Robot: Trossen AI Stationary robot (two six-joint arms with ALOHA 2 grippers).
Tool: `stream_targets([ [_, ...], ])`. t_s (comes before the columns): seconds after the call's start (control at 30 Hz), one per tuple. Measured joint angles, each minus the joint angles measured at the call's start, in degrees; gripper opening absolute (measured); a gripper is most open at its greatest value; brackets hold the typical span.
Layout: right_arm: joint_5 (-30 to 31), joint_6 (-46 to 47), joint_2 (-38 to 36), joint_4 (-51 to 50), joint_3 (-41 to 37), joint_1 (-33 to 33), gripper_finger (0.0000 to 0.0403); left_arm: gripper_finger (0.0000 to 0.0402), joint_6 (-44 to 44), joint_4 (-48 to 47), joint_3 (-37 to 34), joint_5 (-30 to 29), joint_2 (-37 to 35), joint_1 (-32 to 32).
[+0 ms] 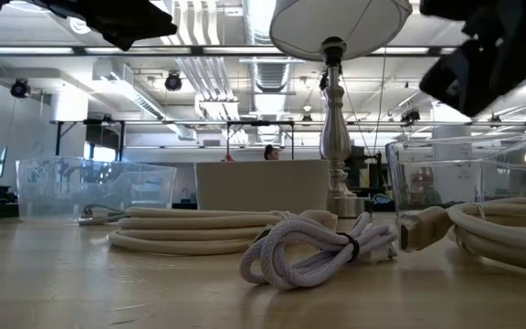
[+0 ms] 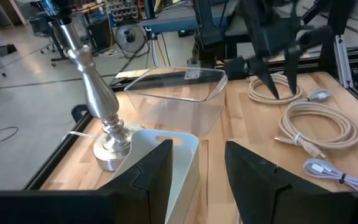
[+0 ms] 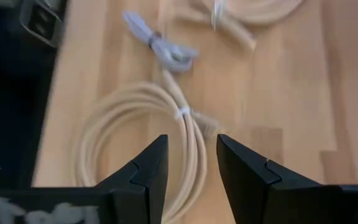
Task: Pick & Place USB Port
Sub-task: Put the light brown HDMI cable into the transparent bin
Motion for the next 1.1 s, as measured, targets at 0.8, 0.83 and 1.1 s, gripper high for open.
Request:
stream_targets([
  [0.8,-0.01,6.46,18.17,0.11,4.31,2.0,0.0125,0.0151,-0.61,1.14,0.0,0.03,2.7,0.0],
  [0.83,0.01,6.47,18.53,0.13,4.31,2.0,0.0122,0.0151,-0.59,1.15,0.0,0.04,2.73,0.0],
  [1.1,-0.16,6.57,20.39,-0.11,4.2,2.06,0.005,0.0151,-0.46,1.09,0.0,0.04,2.79,0.0],
])
